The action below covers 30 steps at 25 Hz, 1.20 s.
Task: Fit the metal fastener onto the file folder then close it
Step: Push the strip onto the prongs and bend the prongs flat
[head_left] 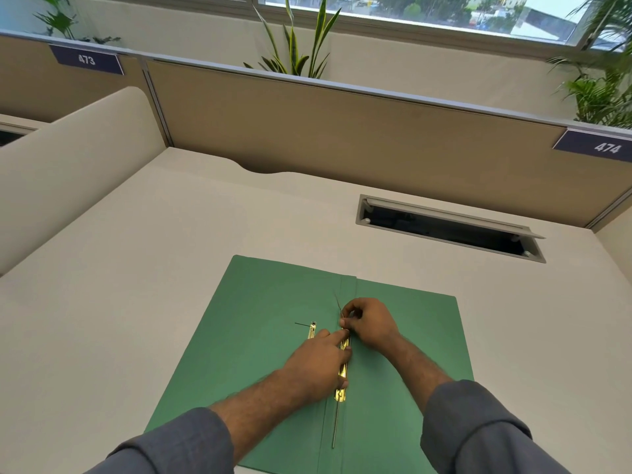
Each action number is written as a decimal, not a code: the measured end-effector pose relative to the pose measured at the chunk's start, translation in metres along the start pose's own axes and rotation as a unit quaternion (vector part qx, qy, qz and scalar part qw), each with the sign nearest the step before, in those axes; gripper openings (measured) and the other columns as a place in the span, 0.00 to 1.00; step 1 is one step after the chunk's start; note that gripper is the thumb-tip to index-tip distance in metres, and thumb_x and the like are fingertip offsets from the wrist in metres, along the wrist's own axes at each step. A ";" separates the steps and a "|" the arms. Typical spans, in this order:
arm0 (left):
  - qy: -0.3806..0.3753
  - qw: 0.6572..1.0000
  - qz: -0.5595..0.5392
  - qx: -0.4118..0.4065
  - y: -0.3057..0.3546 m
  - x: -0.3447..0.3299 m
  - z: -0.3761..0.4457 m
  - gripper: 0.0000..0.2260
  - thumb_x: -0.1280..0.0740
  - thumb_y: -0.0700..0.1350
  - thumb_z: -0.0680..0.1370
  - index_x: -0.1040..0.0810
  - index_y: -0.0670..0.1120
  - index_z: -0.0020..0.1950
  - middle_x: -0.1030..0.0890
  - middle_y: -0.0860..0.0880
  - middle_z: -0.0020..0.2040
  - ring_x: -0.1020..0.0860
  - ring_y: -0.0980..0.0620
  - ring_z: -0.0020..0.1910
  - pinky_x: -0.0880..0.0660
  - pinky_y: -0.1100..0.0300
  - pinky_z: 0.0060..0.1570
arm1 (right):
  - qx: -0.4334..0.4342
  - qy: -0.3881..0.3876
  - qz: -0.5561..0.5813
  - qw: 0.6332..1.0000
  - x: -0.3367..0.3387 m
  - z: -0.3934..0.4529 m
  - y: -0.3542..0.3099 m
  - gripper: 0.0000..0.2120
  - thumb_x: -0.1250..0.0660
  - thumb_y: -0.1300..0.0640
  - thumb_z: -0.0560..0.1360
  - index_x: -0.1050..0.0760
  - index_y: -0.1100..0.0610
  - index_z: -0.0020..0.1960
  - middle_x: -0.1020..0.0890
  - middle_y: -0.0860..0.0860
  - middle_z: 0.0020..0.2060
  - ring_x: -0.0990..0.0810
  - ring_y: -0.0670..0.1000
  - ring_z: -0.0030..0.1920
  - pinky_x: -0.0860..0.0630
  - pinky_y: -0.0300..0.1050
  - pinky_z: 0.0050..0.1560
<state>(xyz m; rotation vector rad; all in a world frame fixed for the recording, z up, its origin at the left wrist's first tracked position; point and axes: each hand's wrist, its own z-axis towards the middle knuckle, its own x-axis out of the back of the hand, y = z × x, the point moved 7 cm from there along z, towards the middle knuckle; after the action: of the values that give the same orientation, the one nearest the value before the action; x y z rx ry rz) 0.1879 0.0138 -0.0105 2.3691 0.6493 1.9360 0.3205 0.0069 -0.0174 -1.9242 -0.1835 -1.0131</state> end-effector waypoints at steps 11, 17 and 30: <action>0.032 0.999 -0.022 0.001 -0.003 -0.005 -0.006 0.23 0.31 0.52 0.76 0.28 0.47 0.69 0.37 0.48 0.77 0.32 0.43 0.64 0.29 0.47 0.61 | -0.054 0.072 0.057 0.994 -0.005 -0.012 0.004 0.14 0.31 0.59 0.72 0.28 0.54 0.56 0.25 0.47 0.33 0.26 0.47 0.31 0.27 0.45 0.38; 0.035 0.999 -0.034 0.018 -0.007 -0.011 -0.007 0.26 0.33 0.52 0.77 0.34 0.49 0.74 0.42 0.50 0.80 0.35 0.44 0.69 0.33 0.50 0.68 | -0.060 0.100 0.070 0.991 0.001 -0.046 0.020 0.13 0.32 0.60 0.74 0.26 0.56 0.58 0.26 0.46 0.29 0.28 0.45 0.29 0.30 0.40 0.32; 0.092 0.948 -0.295 0.074 -0.035 0.001 -0.023 0.20 0.30 0.43 0.76 0.23 0.49 0.68 0.29 0.49 0.74 0.31 0.51 0.72 0.35 0.55 0.73 | -0.073 0.055 0.105 0.990 -0.024 -0.113 0.016 0.21 0.25 0.54 0.70 0.23 0.55 0.61 0.24 0.47 0.27 0.25 0.44 0.28 0.26 0.39 0.34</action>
<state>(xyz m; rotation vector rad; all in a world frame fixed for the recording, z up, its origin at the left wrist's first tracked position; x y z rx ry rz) 0.1555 0.0406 -0.0136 1.7602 1.3681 1.8752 0.2479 -0.0849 -0.0186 -1.9641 0.1584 -1.0103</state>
